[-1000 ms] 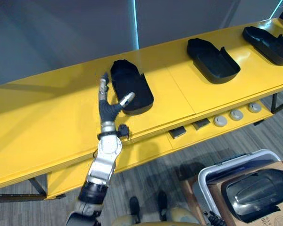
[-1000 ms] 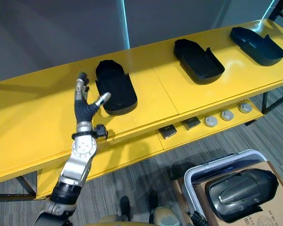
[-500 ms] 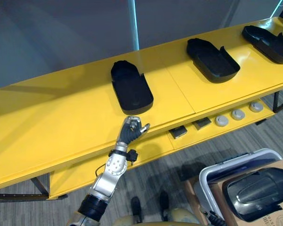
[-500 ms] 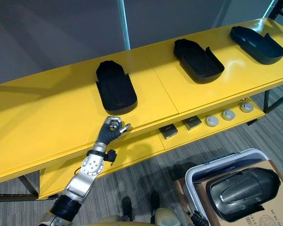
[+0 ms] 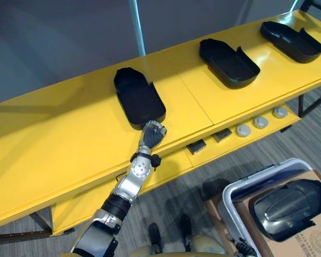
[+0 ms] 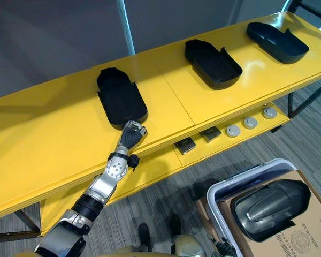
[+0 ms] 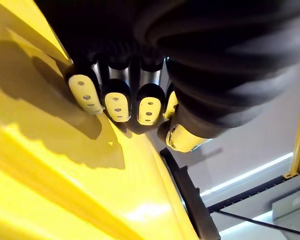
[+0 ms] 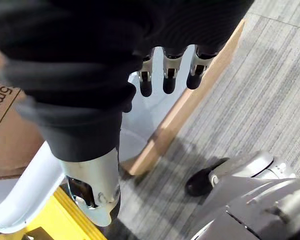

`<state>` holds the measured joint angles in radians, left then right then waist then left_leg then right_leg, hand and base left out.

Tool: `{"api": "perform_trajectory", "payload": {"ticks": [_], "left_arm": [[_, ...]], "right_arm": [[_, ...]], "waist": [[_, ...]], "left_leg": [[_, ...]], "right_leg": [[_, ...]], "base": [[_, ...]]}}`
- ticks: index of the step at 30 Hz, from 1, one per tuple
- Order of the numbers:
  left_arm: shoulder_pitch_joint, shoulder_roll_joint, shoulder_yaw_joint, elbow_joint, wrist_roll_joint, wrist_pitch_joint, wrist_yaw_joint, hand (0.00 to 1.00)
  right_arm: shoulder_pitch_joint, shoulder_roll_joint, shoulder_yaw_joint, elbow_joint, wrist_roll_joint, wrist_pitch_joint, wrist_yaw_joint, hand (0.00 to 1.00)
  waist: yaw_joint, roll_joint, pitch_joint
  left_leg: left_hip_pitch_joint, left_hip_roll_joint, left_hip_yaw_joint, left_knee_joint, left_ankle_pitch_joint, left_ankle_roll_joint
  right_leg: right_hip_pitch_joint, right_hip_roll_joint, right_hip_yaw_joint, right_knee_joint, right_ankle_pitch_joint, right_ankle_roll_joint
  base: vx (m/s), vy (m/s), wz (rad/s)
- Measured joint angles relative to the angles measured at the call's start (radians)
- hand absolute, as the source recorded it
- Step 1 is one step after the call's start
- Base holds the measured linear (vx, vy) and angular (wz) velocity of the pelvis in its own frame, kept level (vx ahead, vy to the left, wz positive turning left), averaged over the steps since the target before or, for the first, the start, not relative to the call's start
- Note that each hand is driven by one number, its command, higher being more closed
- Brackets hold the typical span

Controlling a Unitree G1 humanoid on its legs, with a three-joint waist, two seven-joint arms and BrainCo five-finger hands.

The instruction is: Walk over and take plastic housings, then place them on the shelf

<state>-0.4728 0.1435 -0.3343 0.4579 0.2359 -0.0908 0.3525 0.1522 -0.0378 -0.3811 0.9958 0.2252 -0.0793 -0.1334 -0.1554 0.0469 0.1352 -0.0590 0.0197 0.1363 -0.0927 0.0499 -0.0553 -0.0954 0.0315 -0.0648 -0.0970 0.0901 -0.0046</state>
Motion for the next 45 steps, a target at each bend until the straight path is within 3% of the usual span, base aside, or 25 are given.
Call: {"api": "perform_trajectory", "payload": {"ticks": [9, 16, 21, 23, 25, 27, 30, 31, 34, 35, 39, 41, 43, 44, 45], "left_arm": [[-0.091, 0.0, 0.066, 0.084, -0.003, 0.012, 0.021, 1.0], [-0.091, 0.0, 0.065, 0.063, -0.034, 0.021, 0.018, 1.0], [0.024, 0.025, 0.03, -0.312, -0.091, 0.017, -0.001, 1.0], [0.045, 0.033, 0.034, -0.448, -0.11, -0.006, -0.006, 1.0], [0.105, 0.038, 0.077, -0.617, -0.115, -0.038, -0.005, 1.0], [0.209, 0.037, 0.188, -0.81, -0.105, -0.083, 0.005, 1.0], [0.351, 0.034, 0.379, -0.927, -0.092, -0.106, 0.044, 1.0], [0.433, 0.011, 0.528, -0.934, -0.089, -0.116, 0.08, 1.0], [0.533, -0.045, 0.683, -0.932, -0.133, -0.127, 0.14, 1.0], [0.576, -0.073, 0.733, -0.923, -0.163, -0.137, 0.159, 1.0], [0.709, -0.153, 0.763, -0.851, -0.283, -0.158, 0.177, 1.0], [0.767, -0.185, 0.751, -0.737, -0.33, -0.149, 0.173, 1.0], [0.785, -0.202, 0.735, -0.601, -0.348, -0.111, 0.152, 1.0], [0.787, -0.205, 0.728, -0.475, -0.361, -0.077, 0.105, 0.0], [0.786, -0.205, 0.724, -0.393, -0.357, -0.049, 0.073, 0.0]], "right_arm": [[-0.014, 0.001, 0.0, 0.0, 0.0, 0.0, 0.0, 0.0], [-0.021, 0.007, 0.0, 0.0, 0.0, 0.0, 0.0, 0.0], [-0.022, 0.008, -0.001, 0.001, 0.0, 0.001, 0.001, 0.0], [-0.018, 0.007, -0.002, 0.002, 0.0, 0.001, 0.001, 0.0], [-0.014, 0.007, -0.001, 0.003, 0.0, 0.001, 0.002, 0.0], [-0.006, 0.006, 0.0, 0.004, 0.0, 0.001, 0.003, 0.0], [-0.001, -0.003, 0.002, 0.013, 0.0, 0.002, 0.004, 0.0], [0.01, -0.006, 0.003, 0.015, -0.001, 0.002, 0.004, 0.0], [0.015, -0.009, 0.001, 0.022, -0.002, 0.002, 0.005, 0.0], [0.015, -0.009, 0.0, 0.02, -0.002, 0.002, 0.005, 0.0], [0.013, -0.004, 0.022, -0.005, -0.011, 0.01, 0.002, 0.0], [0.017, -0.001, 0.071, -0.051, -0.014, 0.015, -0.003, 0.0], [0.024, 0.004, 0.114, -0.099, -0.018, 0.018, -0.005, 0.0], [0.021, 0.014, 0.129, -0.139, -0.023, 0.02, -0.007, 0.0], [0.02, 0.02, 0.129, -0.157, -0.027, 0.021, -0.008, 0.0]], "waist": [[-0.024, -0.013, 0.01], [-0.023, -0.01, 0.012], [-0.016, -0.002, 0.017], [0.007, -0.001, 0.017], [0.008, 0.0, 0.017], [0.017, 0.004, 0.015], [0.045, 0.005, 0.015], [0.068, 0.005, 0.015], [0.094, 0.003, 0.013], [0.117, 0.002, 0.012], [0.151, -0.013, -0.001], [0.16, -0.026, -0.022], [0.173, -0.038, -0.04], [0.172, -0.046, -0.045], [0.171, -0.05, -0.048]], "left_leg": [[-0.006, -0.002, 0.006, -0.001, 0.0, 0.001], [-0.003, -0.002, -0.001, -0.001, 0.0, 0.001], [-0.001, -0.003, -0.023, 0.0, 0.001, 0.001], [0.008, -0.003, -0.025, 0.0, 0.001, 0.001], [0.025, -0.003, -0.036, 0.0, -0.001, 0.003], [0.038, -0.003, -0.05, 0.005, -0.005, 0.008], [0.05, 0.0, -0.058, 0.006, -0.005, 0.008], [0.059, 0.002, -0.066, 0.007, -0.005, 0.008], [0.066, 0.002, -0.092, 0.007, -0.005, 0.009], [0.07, 0.002, -0.098, 0.007, -0.005, 0.009], [0.071, 0.004, -0.109, 0.01, -0.014, 0.011], [0.069, 0.004, -0.106, 0.026, -0.024, 0.024], [0.068, 0.005, -0.099, 0.043, -0.037, 0.037], [0.068, 0.009, -0.083, 0.059, -0.049, 0.036], [0.069, 0.011, -0.069, 0.066, -0.052, 0.04]], "right_leg": [[-0.008, -0.002, 0.009, -0.001, 0.001, 0.001], [-0.002, -0.002, -0.002, -0.001, 0.003, -0.002], [0.008, -0.004, -0.019, 0.001, 0.001, -0.002], [0.017, -0.004, -0.02, 0.002, 0.0, -0.003], [0.034, -0.004, -0.026, 0.009, -0.009, -0.009], [0.052, -0.004, -0.039, 0.013, -0.018, -0.013], [0.06, -0.001, -0.045, 0.026, -0.03, -0.02], [0.069, 0.001, -0.053, 0.033, -0.039, -0.018], [0.078, -0.001, -0.076, 0.052, -0.053, -0.024], [0.079, -0.001, -0.082, 0.065, -0.06, -0.024], [0.078, -0.009, -0.112, 0.112, -0.098, -0.017], [0.073, -0.015, -0.126, 0.142, -0.121, -0.015], [0.073, -0.019, -0.128, 0.163, -0.136, -0.017], [0.072, -0.024, -0.136, 0.183, -0.153, -0.015], [0.072, -0.027, -0.143, 0.195, -0.161, -0.016]], "base": [[0.01, 0.013, -0.02], [0.01, 0.01, 0.03], [0.01, 0.022, 0.11], [0.02, 0.022, 0.07], [0.02, 0.02, 0.1], [0.01, 0.016, 0.16], [0.0, 0.009, 0.12], [-0.01, 0.003, 0.23], [-0.01, 0.006, 0.26], [-0.01, 0.01, 0.18], [-0.02, 0.01, 0.24], [-0.01, 0.004, 0.1], [0.0, -0.001, 0.04], [-0.01, -0.004, 0.14], [0.0, -0.009, 0.18]]}}
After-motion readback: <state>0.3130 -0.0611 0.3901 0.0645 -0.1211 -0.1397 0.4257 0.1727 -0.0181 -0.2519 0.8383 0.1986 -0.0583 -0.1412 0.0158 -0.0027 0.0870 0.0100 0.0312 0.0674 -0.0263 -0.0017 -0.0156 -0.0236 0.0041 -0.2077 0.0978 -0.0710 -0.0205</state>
